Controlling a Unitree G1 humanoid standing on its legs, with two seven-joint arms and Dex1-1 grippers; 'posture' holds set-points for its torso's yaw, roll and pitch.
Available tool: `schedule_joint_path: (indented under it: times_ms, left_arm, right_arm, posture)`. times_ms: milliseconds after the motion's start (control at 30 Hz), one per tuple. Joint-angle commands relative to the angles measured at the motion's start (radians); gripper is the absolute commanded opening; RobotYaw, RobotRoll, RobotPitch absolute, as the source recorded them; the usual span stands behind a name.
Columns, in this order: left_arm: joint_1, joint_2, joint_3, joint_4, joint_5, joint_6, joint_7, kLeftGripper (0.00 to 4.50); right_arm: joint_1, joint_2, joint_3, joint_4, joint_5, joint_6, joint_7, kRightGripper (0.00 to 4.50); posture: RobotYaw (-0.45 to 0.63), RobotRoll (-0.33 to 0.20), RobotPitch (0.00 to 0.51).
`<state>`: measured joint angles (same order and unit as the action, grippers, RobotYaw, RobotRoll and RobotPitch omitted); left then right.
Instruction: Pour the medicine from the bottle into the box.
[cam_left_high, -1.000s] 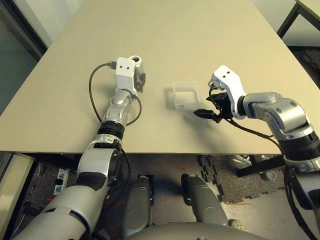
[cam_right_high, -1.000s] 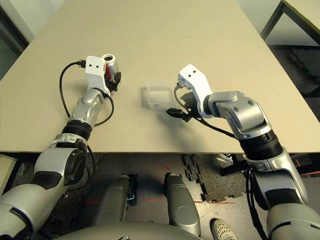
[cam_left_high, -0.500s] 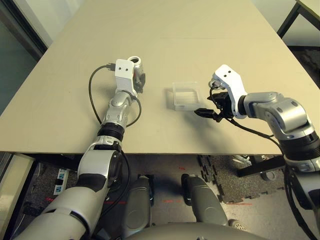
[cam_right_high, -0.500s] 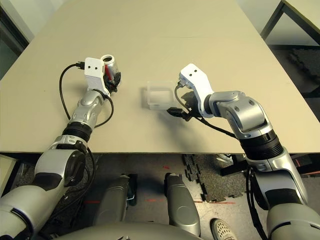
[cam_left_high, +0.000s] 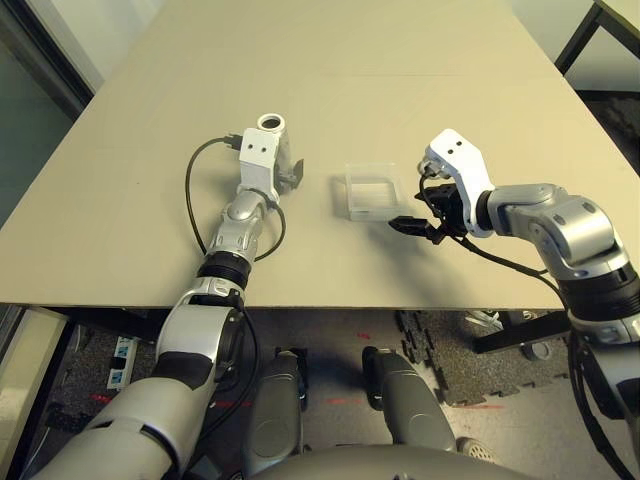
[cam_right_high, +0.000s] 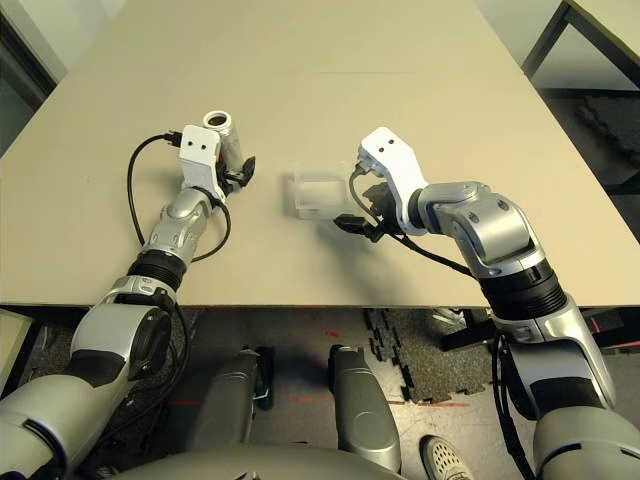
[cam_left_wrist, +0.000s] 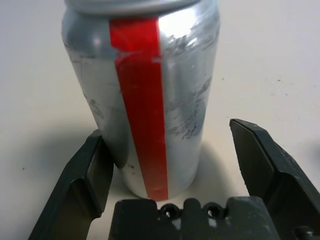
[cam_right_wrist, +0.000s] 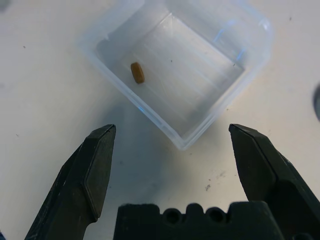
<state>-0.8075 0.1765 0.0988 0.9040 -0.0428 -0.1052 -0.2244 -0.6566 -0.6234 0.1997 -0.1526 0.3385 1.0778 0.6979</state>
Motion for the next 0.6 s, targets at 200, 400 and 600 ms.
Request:
schedule_joint_path:
  times_ms: [200, 400, 600]
  left_arm:
    - [0.300, -0.003, 0.033, -0.479, -0.059, 0.244, 0.048, 4.48]
    - [0.485, -0.003, 0.057, -0.810, -0.090, 0.413, 0.074, 4.48]
    - [0.500, 0.025, 0.130, -0.889, -0.149, 0.373, 0.054, 4.48]
  right_arm:
    - [0.048, -0.041, -0.062, -0.118, 0.059, 0.074, 0.008, 4.50]
    - [0.099, -0.024, -0.211, -0.208, 0.162, 0.159, -0.006, 4.50]
    - [0.140, 0.128, -0.404, -0.126, 0.090, -0.002, -0.229, 4.50]
  posture:
    - [-0.11, 0.000, 0.189]
    - [-0.07, 0.000, 0.193]
    - [-0.06, 0.000, 0.202]
